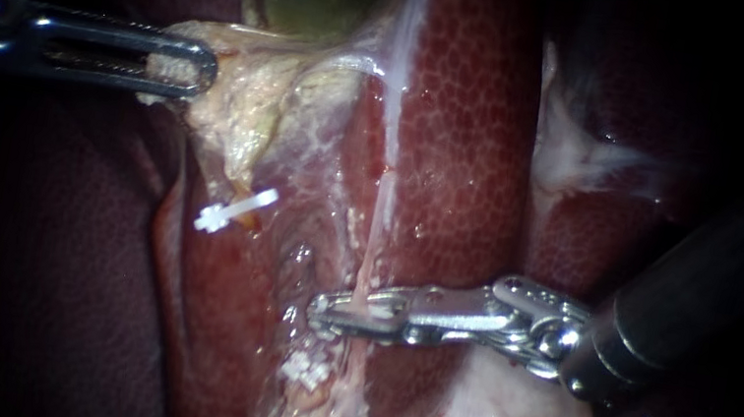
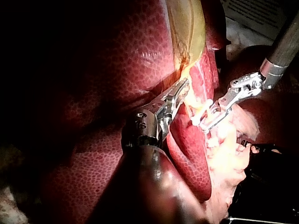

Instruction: Going back second clip right tube

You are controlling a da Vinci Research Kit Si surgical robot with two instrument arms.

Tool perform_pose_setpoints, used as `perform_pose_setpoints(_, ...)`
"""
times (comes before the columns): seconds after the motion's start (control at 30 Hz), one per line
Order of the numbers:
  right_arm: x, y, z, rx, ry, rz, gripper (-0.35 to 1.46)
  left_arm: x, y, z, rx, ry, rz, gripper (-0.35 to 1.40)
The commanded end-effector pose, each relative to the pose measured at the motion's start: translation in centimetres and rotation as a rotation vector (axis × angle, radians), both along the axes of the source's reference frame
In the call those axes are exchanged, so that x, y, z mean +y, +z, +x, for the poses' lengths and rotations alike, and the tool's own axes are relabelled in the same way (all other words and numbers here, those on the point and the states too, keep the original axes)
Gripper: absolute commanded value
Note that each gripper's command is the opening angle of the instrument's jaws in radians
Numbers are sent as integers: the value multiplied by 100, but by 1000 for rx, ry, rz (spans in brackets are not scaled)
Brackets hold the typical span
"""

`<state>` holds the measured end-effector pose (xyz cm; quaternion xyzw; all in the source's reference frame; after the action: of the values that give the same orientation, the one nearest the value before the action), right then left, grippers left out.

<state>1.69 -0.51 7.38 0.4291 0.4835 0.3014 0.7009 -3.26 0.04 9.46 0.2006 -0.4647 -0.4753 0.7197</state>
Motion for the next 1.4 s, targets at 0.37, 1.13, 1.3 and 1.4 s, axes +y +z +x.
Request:
perform_pose_setpoints(0.37,8,-3,6,34,12,-73,48,0,0,0,0,0,0,-23)
perform_pose_setpoints(1.13,54,-37,-55,105,17,-317,60,-1,0,1,0,0,-1,-23)
perform_pose_setpoints(1.3,76,-77,-70,130,1,-368,60,-2,0,1,0,0,-1,-23)
perform_pose_setpoints(1.4,85,-97,-77,137,-2,-398,60,-2,0,1,0,0,-1,-23)
